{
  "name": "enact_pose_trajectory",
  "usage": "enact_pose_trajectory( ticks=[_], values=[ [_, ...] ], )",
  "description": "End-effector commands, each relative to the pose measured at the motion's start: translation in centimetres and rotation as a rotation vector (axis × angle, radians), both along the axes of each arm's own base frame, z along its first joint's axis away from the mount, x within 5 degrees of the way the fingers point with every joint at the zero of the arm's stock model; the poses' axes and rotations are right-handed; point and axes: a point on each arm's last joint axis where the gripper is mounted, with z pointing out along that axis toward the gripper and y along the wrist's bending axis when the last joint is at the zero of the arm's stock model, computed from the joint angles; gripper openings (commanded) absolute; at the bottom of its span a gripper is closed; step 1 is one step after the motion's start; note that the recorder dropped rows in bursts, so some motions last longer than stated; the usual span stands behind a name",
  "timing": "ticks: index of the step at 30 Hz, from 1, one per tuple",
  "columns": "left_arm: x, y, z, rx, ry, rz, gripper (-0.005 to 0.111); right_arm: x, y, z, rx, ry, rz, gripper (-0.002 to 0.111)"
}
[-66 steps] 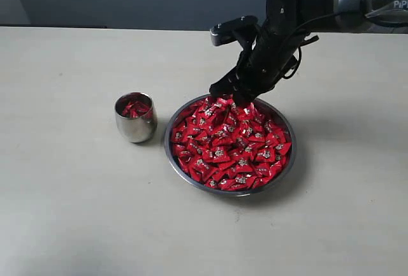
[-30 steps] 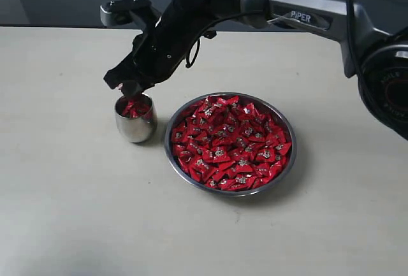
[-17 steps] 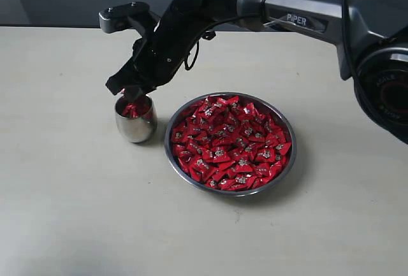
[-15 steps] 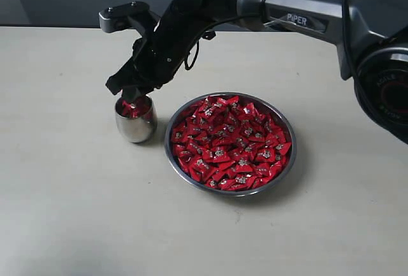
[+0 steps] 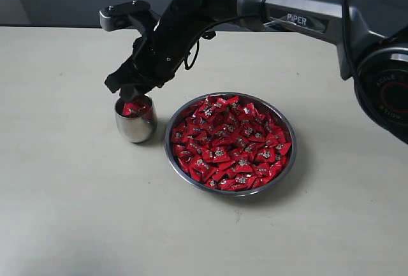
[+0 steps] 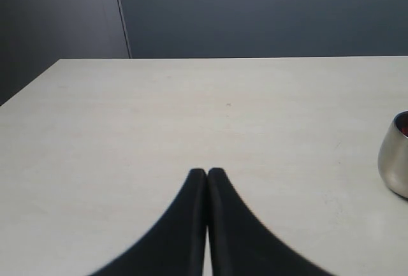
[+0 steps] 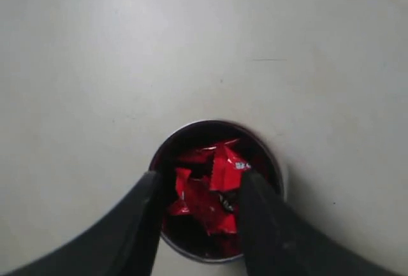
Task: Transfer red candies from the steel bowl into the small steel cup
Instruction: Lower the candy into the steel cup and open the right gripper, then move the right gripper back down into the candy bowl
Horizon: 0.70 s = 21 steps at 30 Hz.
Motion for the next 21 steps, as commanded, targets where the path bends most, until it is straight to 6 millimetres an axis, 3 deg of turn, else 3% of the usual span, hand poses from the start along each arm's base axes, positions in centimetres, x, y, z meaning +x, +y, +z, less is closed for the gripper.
enact_pose_trajectory(
  ticks=[1,8,10,14,21],
  values=[
    [0.0,0.0,-0.1,-0.001,-0.003,0.001,0.0,0.3,-0.3,1.9,0.009,-0.087,0.001,0.039],
    [0.0,0.0,-0.1,-0.001,-0.003,0.001,0.0,2.1,-3.0,5.1,-0.019,-0.205,-0.079,0.038],
    [0.0,0.0,-0.1,-0.001,-0.003,0.001,0.0,2.7,-3.8,5.5,-0.025,-0.218,-0.101,0.03],
    [0.0,0.0,-0.1,-0.001,-0.003,0.001,0.0,3.9,-5.2,5.4,-0.042,-0.202,-0.14,0.0],
    [0.0,0.0,-0.1,-0.001,-0.003,0.001,0.0,5.5,-8.0,4.5,-0.07,-0.093,-0.291,0.0]
  ],
)
